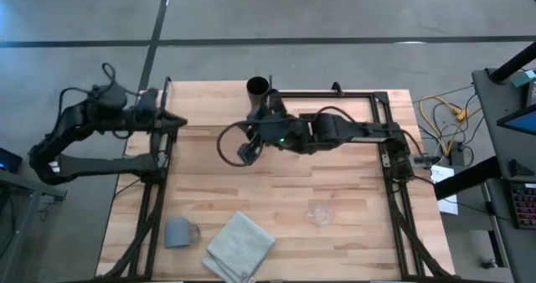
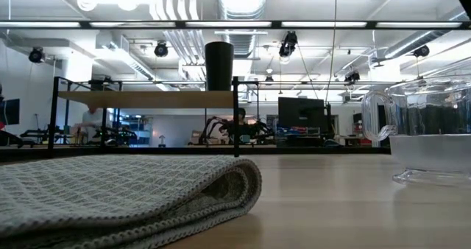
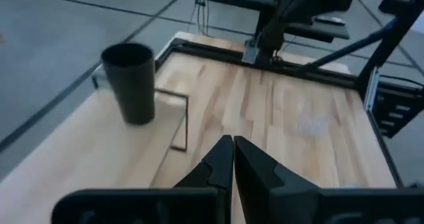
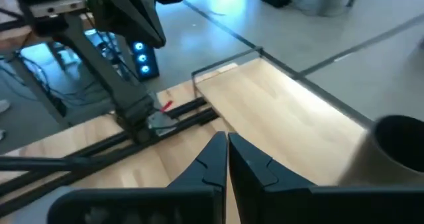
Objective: Stack small to large cups/mugs on shelf
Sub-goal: Put the blue mug on the shelf
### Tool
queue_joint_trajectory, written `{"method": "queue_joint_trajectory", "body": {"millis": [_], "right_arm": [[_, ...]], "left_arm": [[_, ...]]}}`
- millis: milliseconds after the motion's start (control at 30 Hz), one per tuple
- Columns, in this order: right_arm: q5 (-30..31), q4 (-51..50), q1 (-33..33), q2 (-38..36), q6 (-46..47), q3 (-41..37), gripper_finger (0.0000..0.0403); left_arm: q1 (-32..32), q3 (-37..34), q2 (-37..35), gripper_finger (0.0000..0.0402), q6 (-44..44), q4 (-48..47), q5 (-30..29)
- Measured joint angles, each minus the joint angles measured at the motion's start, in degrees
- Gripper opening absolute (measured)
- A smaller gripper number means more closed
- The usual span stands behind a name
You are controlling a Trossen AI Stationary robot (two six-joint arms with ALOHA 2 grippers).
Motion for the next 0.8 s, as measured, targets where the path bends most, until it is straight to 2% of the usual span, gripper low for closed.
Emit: {"method": "queue_joint_trajectory", "body": {"millis": [133,233,367,500,633,800], "right_arm": [[3.5,-8.7,-0.9,-1.1,3.7,-0.1,0.0009],[4.7,-19.5,-2.2,-1.5,9.5,-0.1,0.0009],[5.3,-32.0,-3.6,-1.5,14.3,-0.1,0.0009],[5.3,-35.2,-4.8,-1.7,12.1,-0.2,0.0009],[5.3,-34.4,-6.0,-2.8,6.5,-0.2,0.0009],[5.4,-33.6,-7.2,-4.0,1.2,-0.2,0.0009]], "left_arm": [[-0.8,1.5,7.3,0.0,0.0,4.6,8.0],[-3.7,1.4,10.2,0.0,-1.6,9.9,9.3],[-9.5,1.4,13.6,0.0,-3.3,13.5,-0.5],[-16.5,2.4,17.4,0.0,-4.7,14.4,-8.9],[-23.5,1.9,21.0,0.0,-13.6,16.2,-14.5],[-33.3,1.6,23.1,0.0,-27.7,16.5,-25.8]]}}
